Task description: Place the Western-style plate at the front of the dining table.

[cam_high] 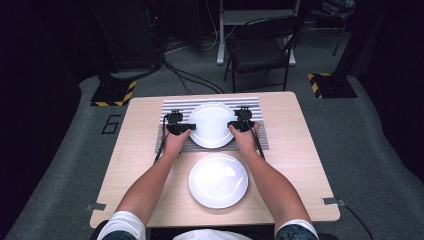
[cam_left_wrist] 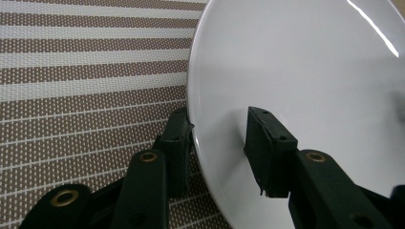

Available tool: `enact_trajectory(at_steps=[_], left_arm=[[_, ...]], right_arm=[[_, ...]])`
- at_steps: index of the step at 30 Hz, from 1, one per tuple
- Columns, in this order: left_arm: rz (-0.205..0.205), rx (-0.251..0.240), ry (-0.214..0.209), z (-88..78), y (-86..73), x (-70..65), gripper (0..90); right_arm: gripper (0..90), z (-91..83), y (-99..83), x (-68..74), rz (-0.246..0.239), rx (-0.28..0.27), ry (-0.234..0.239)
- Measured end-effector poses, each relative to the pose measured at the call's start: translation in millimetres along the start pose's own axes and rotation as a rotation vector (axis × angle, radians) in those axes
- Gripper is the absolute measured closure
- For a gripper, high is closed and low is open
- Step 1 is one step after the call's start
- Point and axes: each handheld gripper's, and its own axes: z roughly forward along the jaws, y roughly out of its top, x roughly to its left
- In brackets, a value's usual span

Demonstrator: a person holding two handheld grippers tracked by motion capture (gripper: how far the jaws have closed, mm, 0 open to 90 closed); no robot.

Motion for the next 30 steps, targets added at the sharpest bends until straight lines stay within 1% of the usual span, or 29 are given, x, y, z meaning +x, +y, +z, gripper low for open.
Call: enact_trajectory(at_steps=[2, 3, 5, 6, 7, 8, 10, 11, 12, 14, 15, 18, 20, 23, 27, 28, 29, 30], left_arm=[[0.005, 0.000, 0.002, 1.0, -0.3, 0.4, 61.7], [0.002, 0.000, 0.001, 1.4, -0.3, 0.8, 61.6], [0.000, 0.002, -0.002, 2.6, -0.3, 1.7, 61.6], [0.004, 0.002, -0.002, 3.4, -0.2, 2.6, 61.6], [-0.001, 0.003, 0.001, 4.0, -0.3, 2.6, 61.6], [-0.007, 0.002, 0.003, 4.9, -0.5, 2.3, 61.6], [-0.005, 0.007, 0.005, 6.1, -0.5, 3.1, 61.6], [-0.003, 0.008, 0.007, 6.7, -0.3, 3.6, 61.6], [-0.003, 0.008, 0.007, 7.0, -0.3, 4.2, 61.7], [-0.003, 0.006, 0.007, 8.0, 0.0, 5.3, 61.7], [-0.007, 0.009, 0.006, 8.5, 0.2, 5.7, 61.6], [-0.013, 0.005, 0.010, 9.8, 0.3, 4.1, 61.6], [-0.007, 0.006, 0.007, 10.2, 0.7, 4.4, 61.5], [-0.007, 0.014, 0.004, 10.7, 0.7, 4.8, 61.3], [-0.018, 0.020, 0.002, 12.2, 0.3, 5.7, 61.0], [-0.020, 0.023, 0.002, 12.4, 0.2, 6.0, 60.9], [-0.021, 0.024, 0.002, 12.8, 0.1, 6.4, 60.6], [-0.025, 0.023, 0.002, 13.1, 0.0, 6.8, 60.5]], right_arm=[[57.9, 2.0, -0.7, -0.5, -0.010, -0.006, -0.009], [57.9, 2.0, -0.8, 0.0, 0.001, 0.006, -0.010], [57.9, 3.7, -1.0, -1.0, -0.011, -0.005, -0.010], [57.9, 3.9, -1.0, -0.9, -0.010, -0.005, -0.011], [57.9, 3.7, -0.9, -0.3, -0.001, 0.002, -0.012], [57.9, 4.9, -0.8, -1.6, -0.017, -0.007, -0.010], [57.9, 5.8, -0.5, -1.7, -0.014, -0.008, -0.004], [57.9, 6.0, -0.6, -0.6, -0.001, -0.005, -0.009], [57.9, 6.7, -0.8, -1.3, -0.014, -0.006, -0.006], [58.0, 7.6, -1.0, -1.2, -0.015, -0.005, -0.003], [58.8, 7.3, -1.1, -0.2, -0.007, 0.001, -0.007], [59.8, 8.2, -1.0, 0.0, -0.006, -0.005, -0.021], [59.8, 8.9, -0.8, -0.7, 0.001, -0.002, -0.025], [59.6, 9.7, -0.6, -2.5, -0.001, -0.005, -0.017], [59.2, 10.1, -1.1, -1.7, 0.011, 0.006, -0.021], [59.1, 10.4, -1.2, -1.6, 0.002, 0.002, -0.021], [59.0, 10.7, -1.3, -1.9, -0.022, -0.005, -0.023], [59.0, 10.8, -1.7, -0.5, -0.024, -0.007, -0.029]])
